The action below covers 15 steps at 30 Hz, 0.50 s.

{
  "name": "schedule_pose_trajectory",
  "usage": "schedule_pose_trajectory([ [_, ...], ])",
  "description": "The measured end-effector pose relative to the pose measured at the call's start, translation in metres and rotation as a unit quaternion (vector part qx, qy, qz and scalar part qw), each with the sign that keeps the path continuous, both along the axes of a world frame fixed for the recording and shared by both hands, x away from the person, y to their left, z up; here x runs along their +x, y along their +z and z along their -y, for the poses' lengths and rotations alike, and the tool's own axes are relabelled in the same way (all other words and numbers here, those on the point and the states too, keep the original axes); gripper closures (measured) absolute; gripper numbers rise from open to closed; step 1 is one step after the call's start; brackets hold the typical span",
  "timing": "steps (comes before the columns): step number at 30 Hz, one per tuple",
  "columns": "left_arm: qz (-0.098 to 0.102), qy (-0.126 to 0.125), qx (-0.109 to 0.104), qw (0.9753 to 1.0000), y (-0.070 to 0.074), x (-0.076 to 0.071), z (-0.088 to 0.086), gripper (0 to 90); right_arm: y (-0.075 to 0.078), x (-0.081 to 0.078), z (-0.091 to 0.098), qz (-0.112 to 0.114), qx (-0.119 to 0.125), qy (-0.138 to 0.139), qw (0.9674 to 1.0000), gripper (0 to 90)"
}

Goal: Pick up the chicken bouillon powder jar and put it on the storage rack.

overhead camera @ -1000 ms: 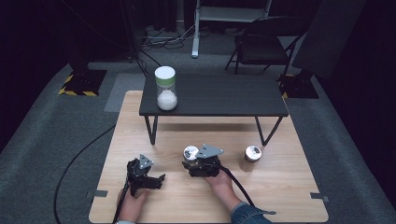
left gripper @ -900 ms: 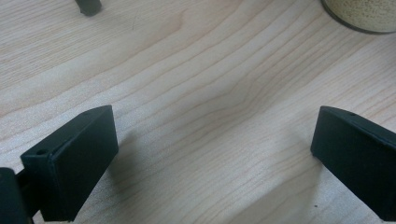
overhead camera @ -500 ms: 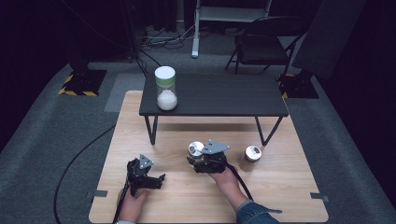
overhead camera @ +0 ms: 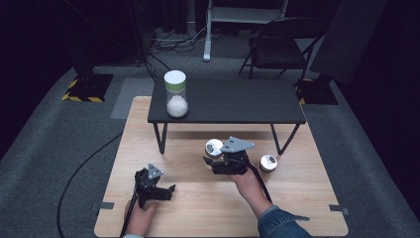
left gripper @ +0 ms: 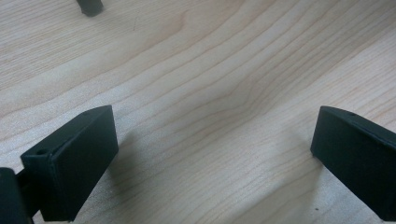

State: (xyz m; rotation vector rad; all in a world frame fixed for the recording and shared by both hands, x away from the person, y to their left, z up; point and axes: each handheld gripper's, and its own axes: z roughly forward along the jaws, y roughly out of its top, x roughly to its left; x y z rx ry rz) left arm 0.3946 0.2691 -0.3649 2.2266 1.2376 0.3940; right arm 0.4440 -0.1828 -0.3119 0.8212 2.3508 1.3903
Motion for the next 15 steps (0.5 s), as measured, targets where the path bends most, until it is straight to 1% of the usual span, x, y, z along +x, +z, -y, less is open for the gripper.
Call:
schedule_pose_trajectory([
  [6,0.0,0.0,0.0,1.0,0.0,0.0,0.0,0.6,0.021,0.003,0.004,0.004,-0.002,0.0,1.0,30.3],
  [15,0.0,0.001,0.0,1.0,0.0,0.0,0.0,0.6,0.047,0.005,0.019,0.011,0.01,-0.015,0.9998,30.3],
])
